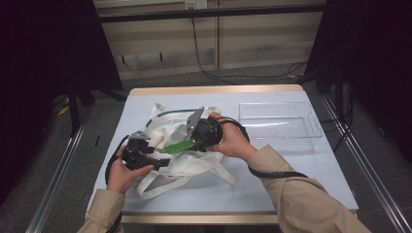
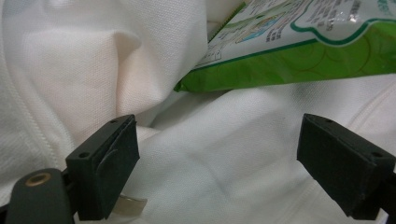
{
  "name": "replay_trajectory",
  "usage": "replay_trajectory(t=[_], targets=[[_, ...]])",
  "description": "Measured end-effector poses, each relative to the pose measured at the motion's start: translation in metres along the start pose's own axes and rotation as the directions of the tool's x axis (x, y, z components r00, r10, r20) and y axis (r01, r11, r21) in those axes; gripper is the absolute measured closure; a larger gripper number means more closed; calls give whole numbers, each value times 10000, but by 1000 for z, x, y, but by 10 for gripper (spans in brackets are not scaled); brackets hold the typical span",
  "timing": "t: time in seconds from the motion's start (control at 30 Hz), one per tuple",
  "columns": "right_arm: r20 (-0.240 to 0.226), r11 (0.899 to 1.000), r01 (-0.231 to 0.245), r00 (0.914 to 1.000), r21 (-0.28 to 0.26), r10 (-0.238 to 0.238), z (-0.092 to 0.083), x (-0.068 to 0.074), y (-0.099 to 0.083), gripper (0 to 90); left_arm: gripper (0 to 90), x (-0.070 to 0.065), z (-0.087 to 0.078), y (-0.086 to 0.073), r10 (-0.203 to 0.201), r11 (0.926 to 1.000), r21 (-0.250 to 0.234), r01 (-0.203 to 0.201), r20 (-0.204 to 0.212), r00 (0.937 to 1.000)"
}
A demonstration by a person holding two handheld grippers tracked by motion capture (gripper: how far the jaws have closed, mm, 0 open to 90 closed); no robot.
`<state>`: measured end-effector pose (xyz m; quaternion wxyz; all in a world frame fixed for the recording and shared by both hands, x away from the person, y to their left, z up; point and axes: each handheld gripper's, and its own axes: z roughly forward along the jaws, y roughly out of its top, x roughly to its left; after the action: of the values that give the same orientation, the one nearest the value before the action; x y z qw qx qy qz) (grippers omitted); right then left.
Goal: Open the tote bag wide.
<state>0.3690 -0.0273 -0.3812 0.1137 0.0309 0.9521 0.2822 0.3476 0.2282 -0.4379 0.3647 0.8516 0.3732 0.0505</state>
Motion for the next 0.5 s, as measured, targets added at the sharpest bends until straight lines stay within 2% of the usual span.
replay_trajectory(t=[0.27, 0.5], targets=[[96, 9997, -188, 9998, 167, 187, -8, -6, 0, 674, 128, -1, -1, 1, 155, 9999, 62, -155, -13, 9999], [-74, 9989, -440, 9990, 168, 442, -17, -13, -1, 700, 125, -2, -1, 2, 197, 9998, 63, -197, -7, 9998]])
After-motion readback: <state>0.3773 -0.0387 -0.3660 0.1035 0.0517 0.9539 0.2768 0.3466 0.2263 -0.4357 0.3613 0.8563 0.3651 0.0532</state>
